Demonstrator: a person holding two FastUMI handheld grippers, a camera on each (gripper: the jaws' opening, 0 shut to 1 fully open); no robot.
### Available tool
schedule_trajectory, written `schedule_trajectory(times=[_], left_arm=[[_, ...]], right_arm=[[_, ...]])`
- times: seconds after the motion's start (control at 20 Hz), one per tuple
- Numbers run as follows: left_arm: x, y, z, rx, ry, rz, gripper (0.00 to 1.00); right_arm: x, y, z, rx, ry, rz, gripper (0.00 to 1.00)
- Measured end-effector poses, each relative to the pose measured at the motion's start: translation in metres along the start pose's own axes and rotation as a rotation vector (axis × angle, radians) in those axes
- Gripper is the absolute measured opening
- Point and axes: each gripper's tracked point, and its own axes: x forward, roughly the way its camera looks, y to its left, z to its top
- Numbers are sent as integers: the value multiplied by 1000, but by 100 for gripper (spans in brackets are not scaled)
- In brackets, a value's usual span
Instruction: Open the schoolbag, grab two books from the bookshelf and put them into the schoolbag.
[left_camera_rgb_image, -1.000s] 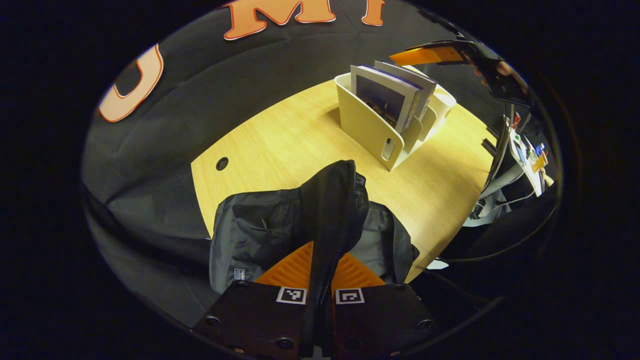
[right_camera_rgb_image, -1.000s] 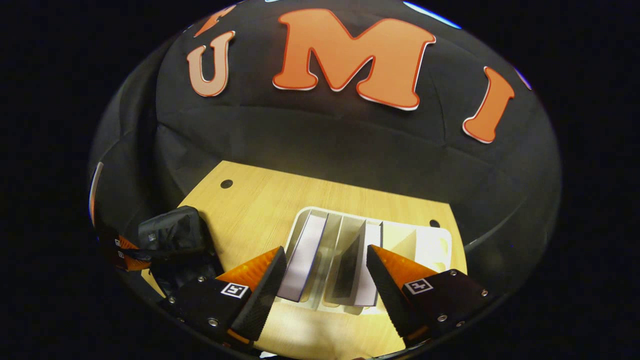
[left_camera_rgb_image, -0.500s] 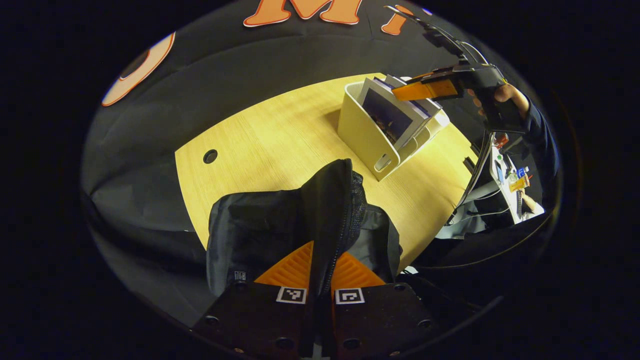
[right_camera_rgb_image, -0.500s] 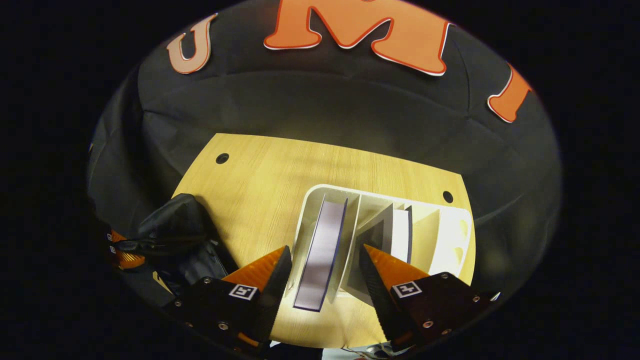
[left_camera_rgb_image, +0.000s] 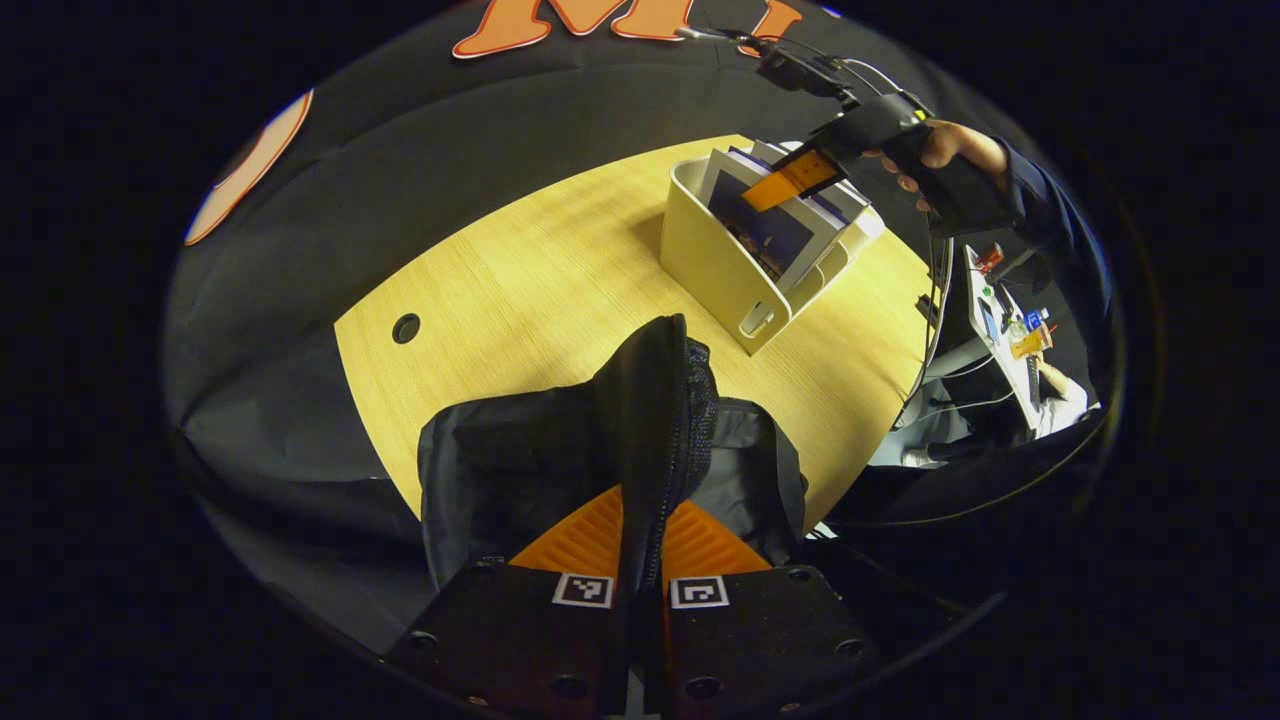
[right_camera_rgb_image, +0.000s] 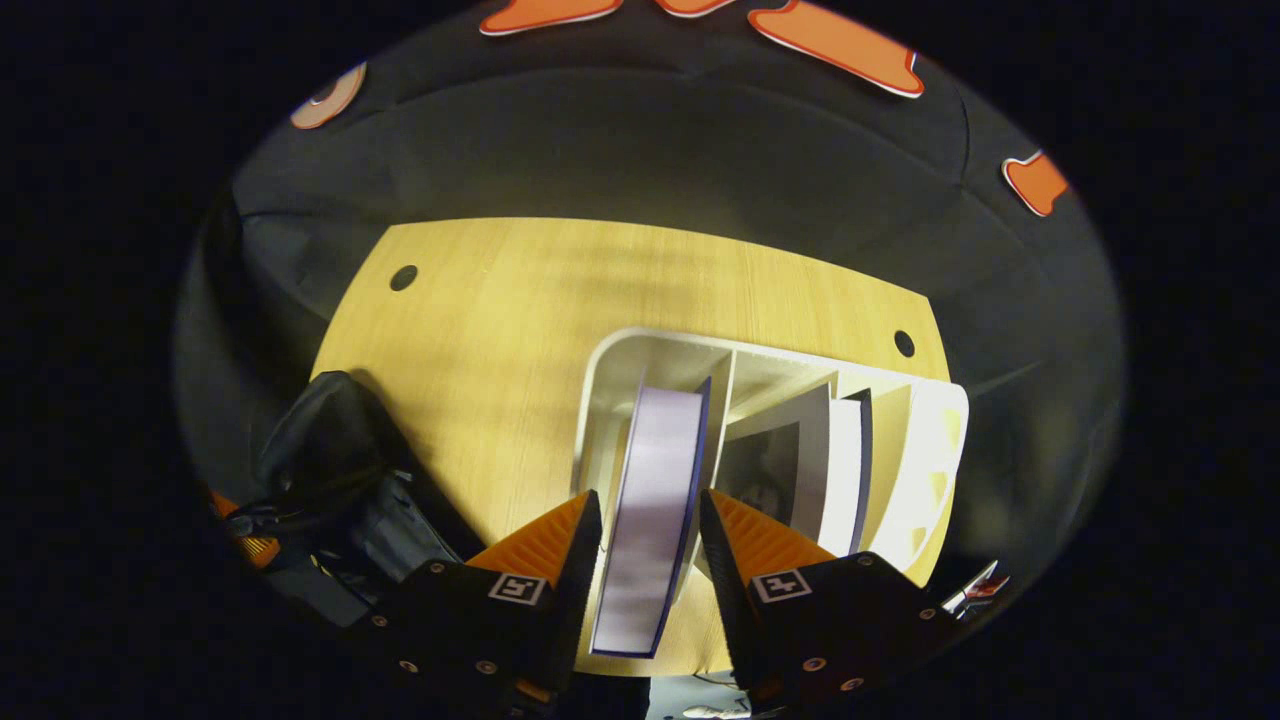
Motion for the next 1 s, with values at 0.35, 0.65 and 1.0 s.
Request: schedule_trajectory(times=[0.35,0.65,1.0], left_arm=[[5,-4,3,20,8,-19,7],[11,-10,4,41,8,-36,7],[14,-13,5,37,6,-39,7]], right_arm=[[4,9,-12,94,65,17,36],[-42,1,-24,151,8,81,34],[-103,-21,-51,193,-62,127,33]])
